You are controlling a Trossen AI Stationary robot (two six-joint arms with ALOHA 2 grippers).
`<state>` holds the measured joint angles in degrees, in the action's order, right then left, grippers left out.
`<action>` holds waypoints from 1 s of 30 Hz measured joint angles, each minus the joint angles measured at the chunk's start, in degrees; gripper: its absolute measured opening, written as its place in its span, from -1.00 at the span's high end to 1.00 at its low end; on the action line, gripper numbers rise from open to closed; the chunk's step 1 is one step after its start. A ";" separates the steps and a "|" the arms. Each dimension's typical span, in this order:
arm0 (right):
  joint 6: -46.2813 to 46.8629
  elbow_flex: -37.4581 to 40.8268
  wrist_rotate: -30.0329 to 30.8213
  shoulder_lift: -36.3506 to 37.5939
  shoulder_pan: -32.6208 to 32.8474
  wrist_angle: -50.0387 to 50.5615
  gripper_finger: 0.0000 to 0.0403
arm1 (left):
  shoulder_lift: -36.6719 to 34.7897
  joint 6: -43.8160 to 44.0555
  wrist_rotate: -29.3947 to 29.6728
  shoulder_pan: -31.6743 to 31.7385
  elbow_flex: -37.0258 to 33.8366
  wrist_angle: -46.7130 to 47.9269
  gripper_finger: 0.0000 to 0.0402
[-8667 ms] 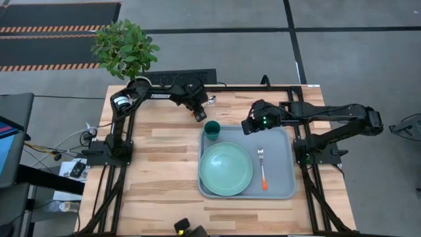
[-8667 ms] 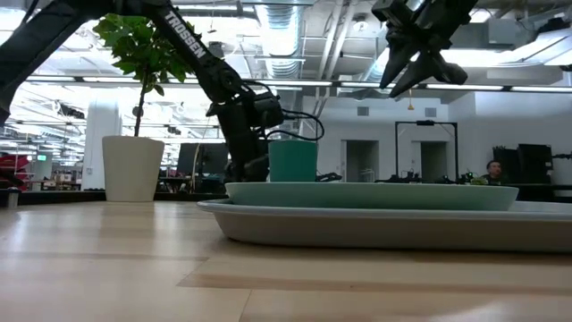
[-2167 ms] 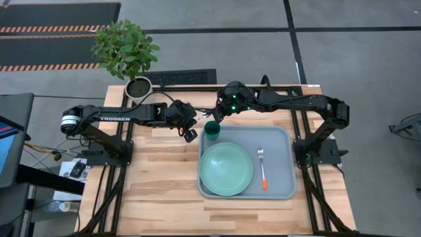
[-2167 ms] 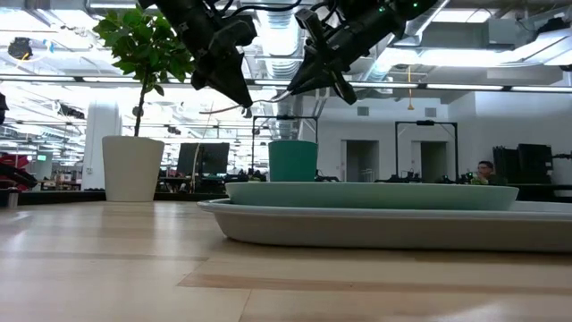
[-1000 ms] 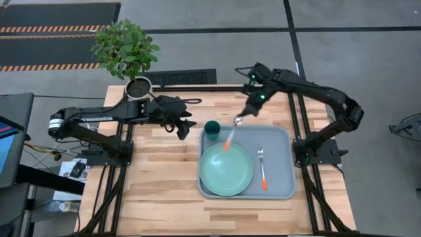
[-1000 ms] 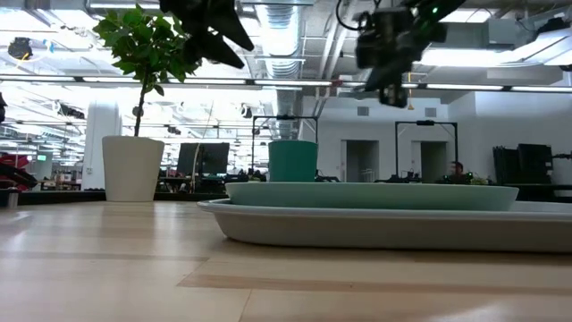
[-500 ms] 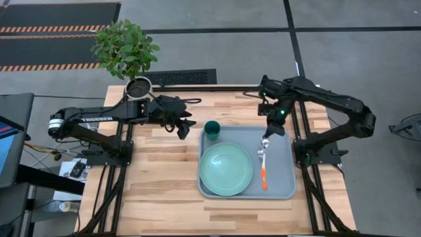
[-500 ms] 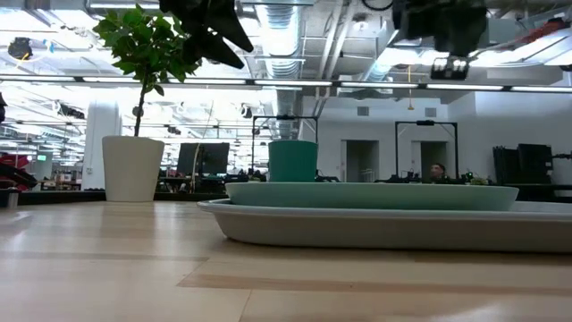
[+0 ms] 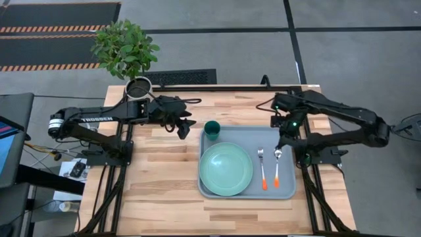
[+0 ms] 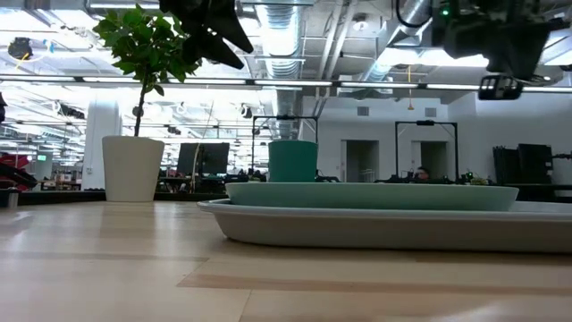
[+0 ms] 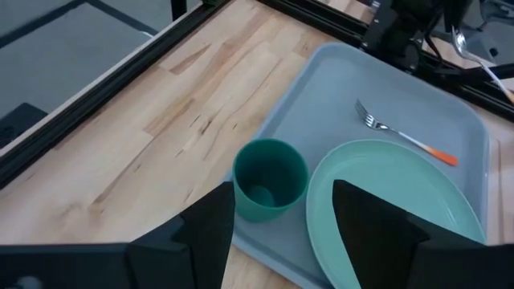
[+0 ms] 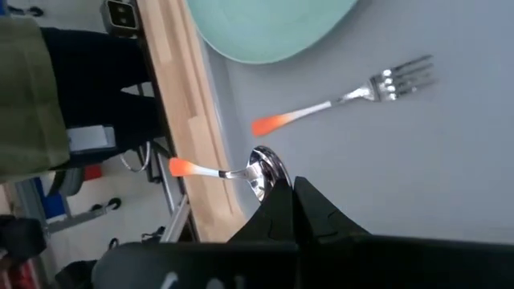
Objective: Pick and place plate/cup/fork/spoon on tray
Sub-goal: Put the orange spoon on the blue tray to the right of the orange fork
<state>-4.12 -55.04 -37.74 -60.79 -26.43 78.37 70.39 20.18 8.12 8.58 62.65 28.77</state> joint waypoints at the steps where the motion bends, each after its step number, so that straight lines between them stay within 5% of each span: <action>1: 0.02 0.82 0.35 1.06 0.02 -0.01 0.98 | 0.00 0.00 0.09 0.00 0.00 0.00 0.02; 12: 0.82 13.16 1.79 7.42 0.02 -6.01 0.96 | 0.02 0.85 1.74 0.00 -0.02 0.00 0.02; 30: 3.32 15.16 9.35 -10.88 0.39 -16.03 0.95 | 0.04 -0.65 3.24 0.20 -0.04 0.28 0.02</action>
<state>-0.80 -39.88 -28.38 -71.68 -26.04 62.34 70.43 19.54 11.35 8.78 62.61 29.05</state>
